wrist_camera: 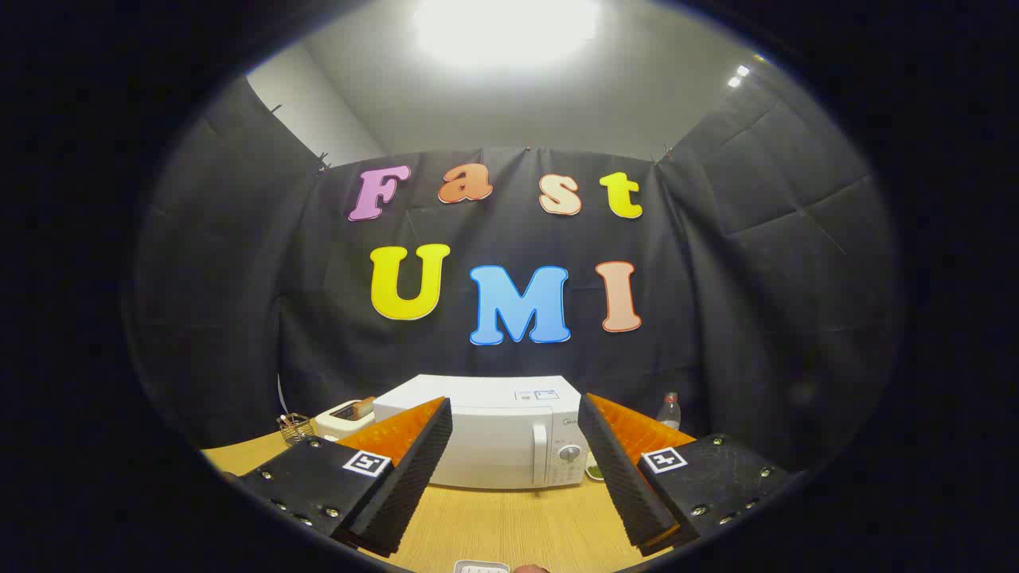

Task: Open the microwave, put the food inside, and close the microwave door.

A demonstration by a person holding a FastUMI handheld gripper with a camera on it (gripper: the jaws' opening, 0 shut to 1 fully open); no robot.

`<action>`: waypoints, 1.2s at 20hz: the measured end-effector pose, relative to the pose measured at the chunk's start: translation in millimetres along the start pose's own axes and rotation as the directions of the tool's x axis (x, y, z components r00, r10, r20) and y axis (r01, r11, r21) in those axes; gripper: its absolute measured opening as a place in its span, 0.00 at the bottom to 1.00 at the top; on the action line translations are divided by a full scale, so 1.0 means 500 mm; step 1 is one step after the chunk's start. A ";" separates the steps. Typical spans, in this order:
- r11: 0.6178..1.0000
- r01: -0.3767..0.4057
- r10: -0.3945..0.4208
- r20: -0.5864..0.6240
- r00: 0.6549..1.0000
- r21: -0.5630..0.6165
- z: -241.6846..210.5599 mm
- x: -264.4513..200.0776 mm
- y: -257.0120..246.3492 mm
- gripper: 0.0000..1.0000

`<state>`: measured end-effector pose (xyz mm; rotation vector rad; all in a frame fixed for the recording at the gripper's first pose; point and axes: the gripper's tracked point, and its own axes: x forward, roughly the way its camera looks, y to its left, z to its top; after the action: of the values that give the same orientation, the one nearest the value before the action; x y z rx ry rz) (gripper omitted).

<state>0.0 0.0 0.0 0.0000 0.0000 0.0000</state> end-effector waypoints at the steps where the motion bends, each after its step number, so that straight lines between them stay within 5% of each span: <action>1: 1.000 0.001 -0.001 0.000 1.000 0.004 -0.001 0.004 -0.003 0.99; 16: 1.000 -0.012 0.012 -0.058 0.998 0.003 -0.073 0.173 -0.102 0.99; 24: 0.999 -0.032 0.031 -0.171 0.985 -0.002 -0.192 0.298 -0.121 0.99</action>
<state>149.1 -60.6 -96.2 -0.0047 0.1722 0.0317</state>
